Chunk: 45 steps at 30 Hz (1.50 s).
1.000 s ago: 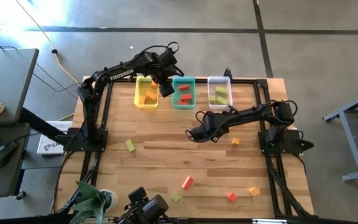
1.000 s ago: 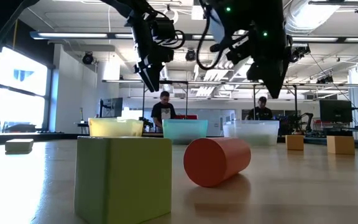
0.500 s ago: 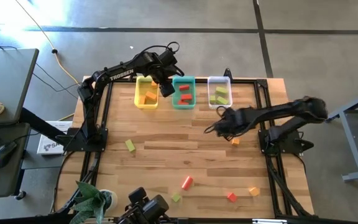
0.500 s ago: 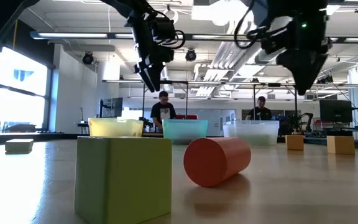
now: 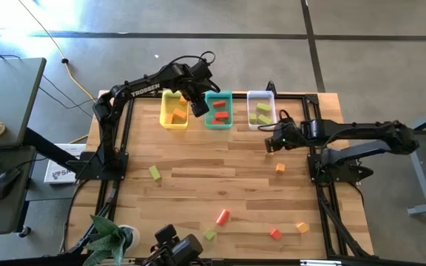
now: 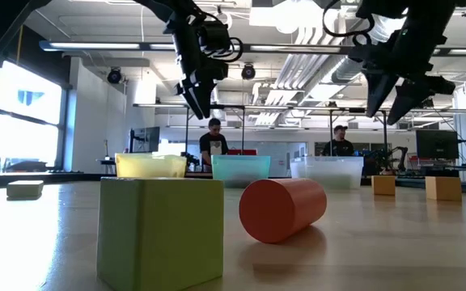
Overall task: Sort & place blocks by color
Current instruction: Put the yellow block into the yellow bin
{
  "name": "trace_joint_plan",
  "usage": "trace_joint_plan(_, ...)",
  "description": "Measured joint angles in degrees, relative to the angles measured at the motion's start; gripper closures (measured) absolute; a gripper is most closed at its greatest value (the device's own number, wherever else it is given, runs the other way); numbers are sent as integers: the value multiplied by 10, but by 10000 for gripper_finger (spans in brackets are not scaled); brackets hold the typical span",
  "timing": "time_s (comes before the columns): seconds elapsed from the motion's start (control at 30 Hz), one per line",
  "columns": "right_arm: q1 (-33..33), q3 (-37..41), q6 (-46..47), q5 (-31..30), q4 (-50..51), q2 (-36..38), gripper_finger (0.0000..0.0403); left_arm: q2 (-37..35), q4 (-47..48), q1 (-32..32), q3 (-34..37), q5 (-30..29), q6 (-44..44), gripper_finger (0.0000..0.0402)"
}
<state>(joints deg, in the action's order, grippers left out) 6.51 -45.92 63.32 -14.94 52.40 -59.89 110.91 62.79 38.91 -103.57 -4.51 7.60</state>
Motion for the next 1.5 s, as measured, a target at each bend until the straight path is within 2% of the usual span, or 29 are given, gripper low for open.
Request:
trace_joint_plan(0.3,29,0,31,56,-19,-63,190,0,1,-4,0,0,1,200)
trace_joint_plan(0.5,29,0,92,81,-15,-124,190,0,1,-4,0,0,1,200)
trace_joint_plan(0.83,29,0,203,90,-29,-189,190,0,2,-4,0,-1,1,200)
trace_joint_plan(1.17,29,0,217,66,-63,-254,192,0,2,-4,0,-2,1,200)
trace_joint_plan(1.3,29,0,203,68,-70,-271,217,0,2,-4,0,-2,1,200)
trace_joint_plan(1.5,29,-1,178,71,-72,-279,297,0,2,-4,0,-2,1,200)
